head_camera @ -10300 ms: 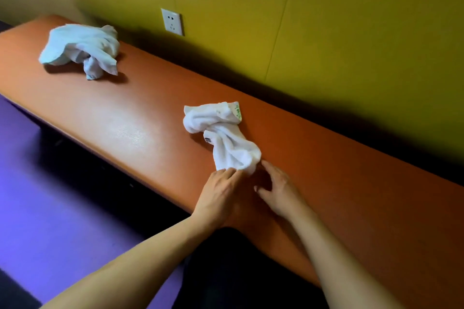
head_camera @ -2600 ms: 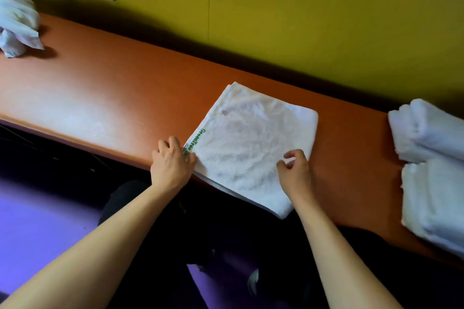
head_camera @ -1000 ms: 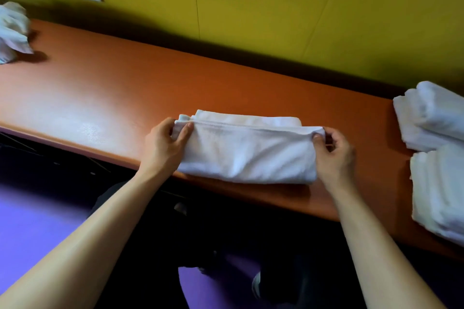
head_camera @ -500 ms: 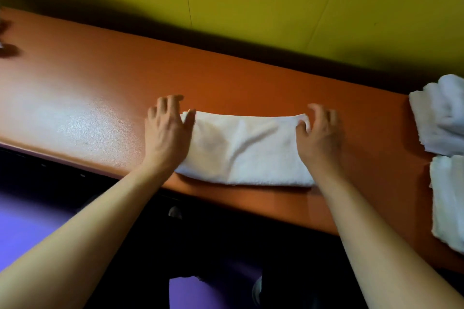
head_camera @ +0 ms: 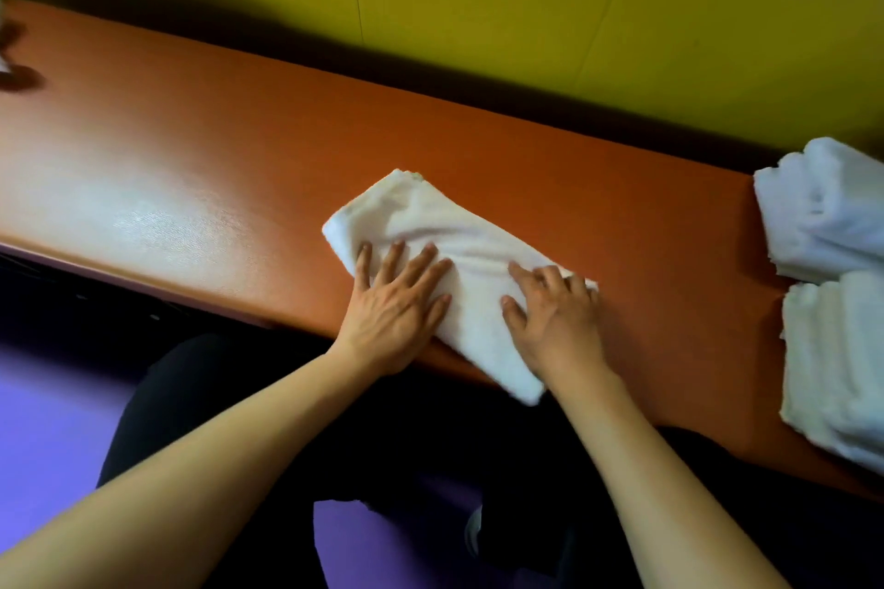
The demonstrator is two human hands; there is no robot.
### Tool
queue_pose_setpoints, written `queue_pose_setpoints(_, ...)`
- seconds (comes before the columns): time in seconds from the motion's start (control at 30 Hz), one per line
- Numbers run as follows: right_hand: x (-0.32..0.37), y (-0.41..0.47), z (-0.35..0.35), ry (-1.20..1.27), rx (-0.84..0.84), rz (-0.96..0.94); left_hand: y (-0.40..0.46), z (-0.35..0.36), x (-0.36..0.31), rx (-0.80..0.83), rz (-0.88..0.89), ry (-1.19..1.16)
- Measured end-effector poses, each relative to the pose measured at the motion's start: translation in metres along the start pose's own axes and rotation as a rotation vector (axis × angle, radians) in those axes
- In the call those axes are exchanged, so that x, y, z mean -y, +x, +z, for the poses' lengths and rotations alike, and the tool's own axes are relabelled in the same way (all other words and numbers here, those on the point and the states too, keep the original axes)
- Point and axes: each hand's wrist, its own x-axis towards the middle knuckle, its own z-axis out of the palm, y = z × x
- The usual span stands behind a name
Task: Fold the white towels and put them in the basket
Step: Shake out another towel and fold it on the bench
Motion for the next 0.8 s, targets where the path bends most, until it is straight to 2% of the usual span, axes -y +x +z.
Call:
queue_pose_setpoints(0.27,0.024,-0.051,0.003,-0.050,0.064,0.029,0.024,-0.003,-0.004,-0.011,0.045,-0.001)
queue_pose_setpoints(0.37,0.023,-0.047,0.002,-0.030,0.077,0.038,-0.001,-0.014,-0.016,-0.113,0.068,-0.013)
queue_pose_setpoints(0.47,0.022,-0.047,0.004,0.000,0.066,0.034,-0.038,-0.006,-0.034,-0.207,0.192,-0.009)
queue_pose_setpoints(0.53,0.019,-0.048,0.006,0.013,0.059,0.033,-0.058,0.002,-0.041,-0.151,0.218,0.031)
queue_pose_setpoints(0.67,0.017,-0.051,0.004,0.067,0.084,0.035,-0.078,0.006,-0.040,0.076,0.200,0.117)
queue_pose_setpoints(0.73,0.015,-0.053,0.003,0.094,0.105,0.012,-0.081,0.005,-0.038,0.028,0.222,0.107)
queue_pose_setpoints(0.8,0.008,-0.055,-0.002,0.192,0.122,-0.005,-0.076,0.001,-0.032,-0.062,0.226,-0.036)
